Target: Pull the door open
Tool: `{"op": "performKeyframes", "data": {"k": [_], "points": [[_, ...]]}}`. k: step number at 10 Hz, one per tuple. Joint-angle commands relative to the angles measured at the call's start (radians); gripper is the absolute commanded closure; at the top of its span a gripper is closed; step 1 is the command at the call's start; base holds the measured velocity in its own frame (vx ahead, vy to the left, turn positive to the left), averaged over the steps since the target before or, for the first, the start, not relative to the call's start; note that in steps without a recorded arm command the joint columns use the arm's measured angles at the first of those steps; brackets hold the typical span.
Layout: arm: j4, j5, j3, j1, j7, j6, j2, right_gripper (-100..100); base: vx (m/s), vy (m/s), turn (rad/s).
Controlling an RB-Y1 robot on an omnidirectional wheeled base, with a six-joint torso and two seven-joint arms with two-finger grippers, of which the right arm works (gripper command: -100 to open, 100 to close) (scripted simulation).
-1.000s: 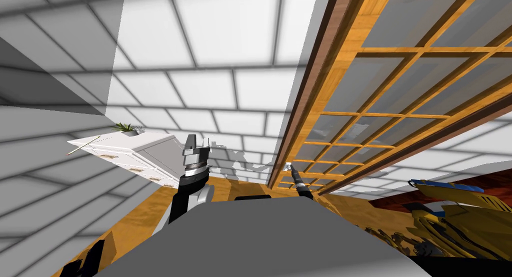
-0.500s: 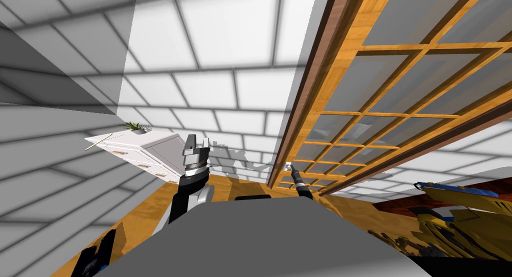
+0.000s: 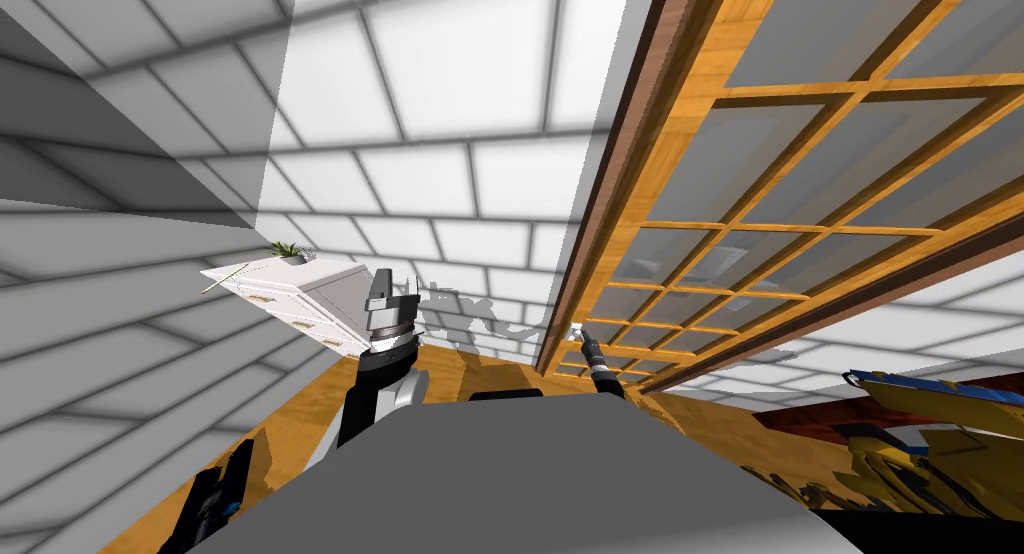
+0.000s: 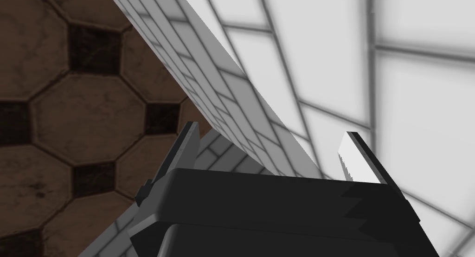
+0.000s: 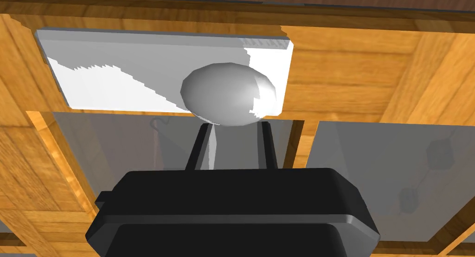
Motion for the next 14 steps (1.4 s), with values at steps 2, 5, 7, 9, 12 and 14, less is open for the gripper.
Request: {"op": "performKeyframes", "data": {"k": [2, 5, 7, 9, 12, 14], "points": [[-0.013, -0.02, 0.017, -0.003, -0.074, 0.003, 0.007, 100, -0.045, -0.018, 0.041], [-0.026, -0.042, 0.017, 0.006, -0.123, 0.023, 0.007, -100, -0.037, -0.021, 0.032], [-0.029, -0.059, 0.023, 0.002, -0.17, 0.029, 0.013, -100, -0.061, -0.004, 0.031], [-0.033, -0.08, 0.03, -0.003, -0.227, 0.036, 0.019, -100, -0.066, 0.001, 0.036], [-0.037, -0.104, 0.038, -0.008, -0.298, 0.044, 0.027, -100, -0.053, -0.013, 0.024], [-0.039, -0.117, 0.042, -0.011, -0.336, 0.048, 0.032, -100, -0.045, -0.012, 0.03]]}}
